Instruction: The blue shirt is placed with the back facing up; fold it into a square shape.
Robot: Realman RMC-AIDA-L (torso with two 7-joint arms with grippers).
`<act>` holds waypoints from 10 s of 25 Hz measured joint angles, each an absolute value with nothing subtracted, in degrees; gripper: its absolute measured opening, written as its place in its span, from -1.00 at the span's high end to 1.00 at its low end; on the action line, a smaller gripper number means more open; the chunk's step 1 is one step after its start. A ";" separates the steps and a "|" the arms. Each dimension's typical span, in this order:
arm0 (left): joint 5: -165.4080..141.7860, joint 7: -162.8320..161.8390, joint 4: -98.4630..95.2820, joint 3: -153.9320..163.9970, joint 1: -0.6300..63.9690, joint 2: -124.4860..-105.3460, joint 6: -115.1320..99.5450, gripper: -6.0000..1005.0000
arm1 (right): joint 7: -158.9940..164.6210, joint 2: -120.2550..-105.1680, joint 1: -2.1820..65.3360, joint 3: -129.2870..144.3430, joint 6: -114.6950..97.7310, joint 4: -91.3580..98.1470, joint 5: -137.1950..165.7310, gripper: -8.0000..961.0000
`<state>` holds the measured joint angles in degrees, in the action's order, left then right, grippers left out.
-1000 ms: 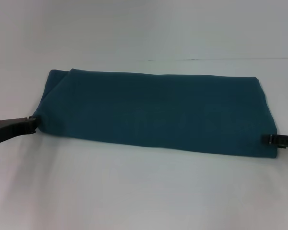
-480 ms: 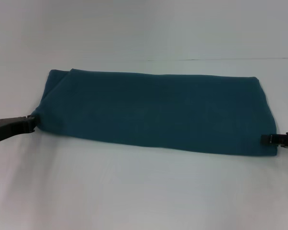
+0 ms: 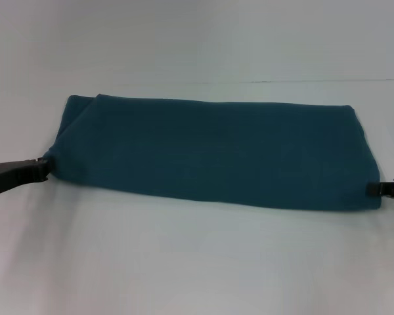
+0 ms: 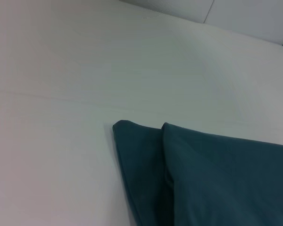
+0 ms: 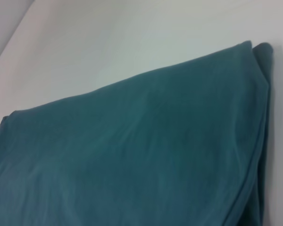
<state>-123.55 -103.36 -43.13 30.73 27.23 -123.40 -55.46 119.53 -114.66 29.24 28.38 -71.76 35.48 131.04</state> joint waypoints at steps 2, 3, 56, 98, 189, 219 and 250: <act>-123.56 -103.36 -43.14 30.65 27.20 -123.40 -55.47 0.96 | 118.97 -114.66 29.24 28.01 -71.67 35.49 130.66 0.96; -123.56 -103.36 -43.19 30.61 27.15 -123.42 -55.49 0.96 | 118.58 -114.60 29.18 27.87 -71.69 35.50 130.16 0.96; -124.90 -115.32 -52.30 23.06 20.95 -123.31 -78.39 -0.11 | 110.98 -111.39 24.55 19.51 -82.51 38.91 117.97 -0.32; -129.20 -120.40 -44.91 27.64 25.49 -122.63 -71.41 -0.77 | 106.69 -112.14 28.05 23.57 -85.18 38.50 117.50 -0.89; -133.71 -120.68 -56.15 14.41 19.13 -119.13 -70.99 0.96 | 103.48 -115.83 32.50 27.11 -81.15 35.12 118.08 -0.87; -87.91 -84.54 0.19 34.38 46.11 -124.68 -70.71 0.91 | 101.49 -110.09 27.61 27.37 -89.51 35.48 118.89 -0.87; -99.08 -92.20 -21.28 25.73 31.82 -122.85 -75.70 -0.82 | 115.40 -110.00 30.08 25.31 -88.06 35.08 116.84 -0.87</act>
<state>-99.08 -92.20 -21.28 25.73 31.82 -122.85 -75.69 115.41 -110.00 30.08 25.31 -88.06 35.08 116.84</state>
